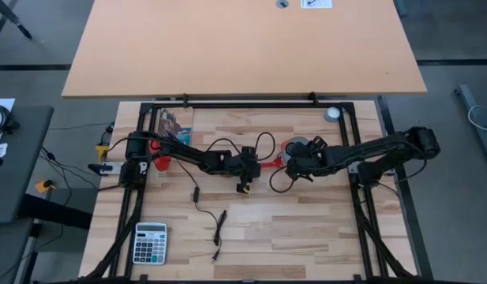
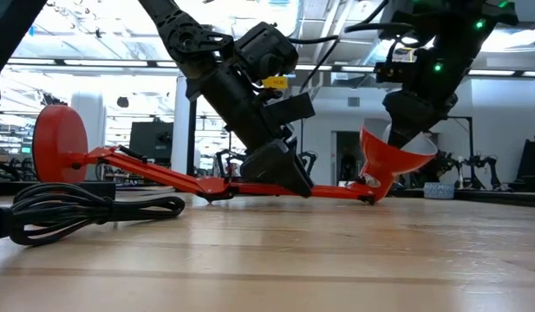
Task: Screw lightbulb
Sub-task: Insert the lightbulb in the lamp
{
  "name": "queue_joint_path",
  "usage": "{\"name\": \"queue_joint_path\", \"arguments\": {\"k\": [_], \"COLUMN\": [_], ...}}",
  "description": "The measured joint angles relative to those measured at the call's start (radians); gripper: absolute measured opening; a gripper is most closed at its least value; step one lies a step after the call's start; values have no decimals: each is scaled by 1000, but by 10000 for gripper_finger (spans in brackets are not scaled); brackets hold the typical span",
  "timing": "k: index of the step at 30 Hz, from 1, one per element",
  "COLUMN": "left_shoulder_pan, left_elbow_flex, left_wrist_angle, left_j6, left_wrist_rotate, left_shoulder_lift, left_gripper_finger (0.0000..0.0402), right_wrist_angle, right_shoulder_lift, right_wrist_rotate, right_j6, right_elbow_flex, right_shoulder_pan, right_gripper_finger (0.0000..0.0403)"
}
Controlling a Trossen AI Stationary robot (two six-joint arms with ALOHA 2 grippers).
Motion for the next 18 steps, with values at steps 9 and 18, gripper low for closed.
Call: {"name": "queue_joint_path", "arguments": {"k": [9,18], "left_shoulder_pan": [-5,-8], "left_elbow_flex": [-1,0], "left_wrist_angle": [31,44], "left_j6": [8,24], "left_wrist_rotate": [-56,-102], "left_shoulder_lift": [-2,16], "left_gripper_finger": [122,155], "right_wrist_angle": [3,4], "right_shoulder_lift": [0,1], "right_wrist_rotate": [-3,-4], "right_j6": [26,27], "right_elbow_flex": [0,0], "right_shoulder_pan": [2,2], "right_gripper_finger": [297,297]}}
